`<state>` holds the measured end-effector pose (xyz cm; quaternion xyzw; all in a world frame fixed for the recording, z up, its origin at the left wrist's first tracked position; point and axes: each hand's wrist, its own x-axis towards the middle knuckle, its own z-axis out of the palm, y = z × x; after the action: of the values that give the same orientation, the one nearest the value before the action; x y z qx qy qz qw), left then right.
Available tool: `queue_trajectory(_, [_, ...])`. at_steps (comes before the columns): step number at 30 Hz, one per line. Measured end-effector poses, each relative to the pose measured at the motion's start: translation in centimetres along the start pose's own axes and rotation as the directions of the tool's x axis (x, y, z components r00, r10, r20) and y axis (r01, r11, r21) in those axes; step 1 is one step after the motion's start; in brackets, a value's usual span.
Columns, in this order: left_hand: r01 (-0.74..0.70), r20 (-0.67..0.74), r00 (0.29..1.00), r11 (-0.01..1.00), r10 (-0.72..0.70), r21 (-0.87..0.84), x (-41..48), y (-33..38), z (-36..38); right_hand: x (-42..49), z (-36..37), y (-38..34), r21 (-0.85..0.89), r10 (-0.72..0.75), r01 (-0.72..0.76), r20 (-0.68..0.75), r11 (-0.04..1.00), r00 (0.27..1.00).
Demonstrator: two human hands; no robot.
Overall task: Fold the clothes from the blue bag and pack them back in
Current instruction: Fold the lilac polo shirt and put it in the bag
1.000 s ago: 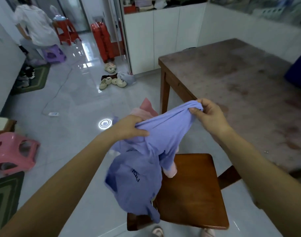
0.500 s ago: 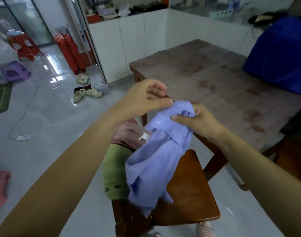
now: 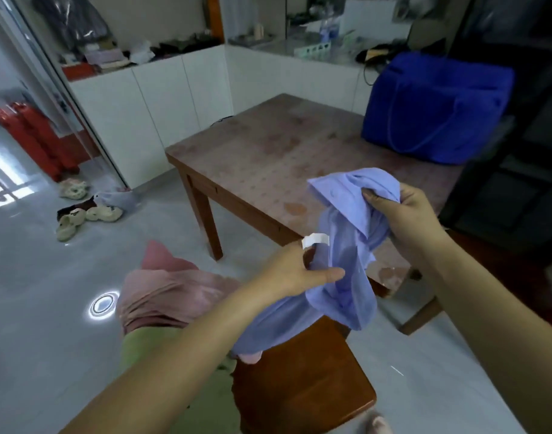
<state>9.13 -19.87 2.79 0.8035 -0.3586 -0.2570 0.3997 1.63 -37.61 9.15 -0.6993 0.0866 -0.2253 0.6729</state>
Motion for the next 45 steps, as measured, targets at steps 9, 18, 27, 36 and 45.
queue_trajectory(9, [0.003, -0.411, 0.911, 0.998, 0.022, 0.06, 5.6, 6.5, 0.3, 0.6, -9.1, -1.8, 0.035, 0.009, -0.004, -0.127, 0.999, 0.992])
queue_trajectory(18, [-0.131, -0.384, 0.904, 0.975, 0.191, 0.178, 12.0, 17.2, 0.7, 2.5, -18.3, -0.2, -0.25, 0.119, -0.086, 0.122, 0.965, 0.985])
queue_trajectory(27, [-0.034, -0.434, 0.867, 0.899, 0.244, 0.437, 14.1, 22.7, 5.2, 7.7, -19.8, -1.0, -0.445, 0.013, 0.141, 0.325, 0.884, 0.946])
queue_trajectory(36, [0.211, -0.44, 0.852, 0.582, 0.285, 0.786, 15.1, 21.0, 4.7, 9.6, -24.3, -1.8, -0.834, -0.086, 0.243, 0.232, 0.494, 0.969])
queue_trajectory(45, [0.305, -0.504, 0.832, 0.568, 0.231, 0.764, 16.5, 19.1, 2.5, 10.5, -28.0, -2.0, -0.967, -0.235, 0.223, 0.19, 0.123, 0.953])
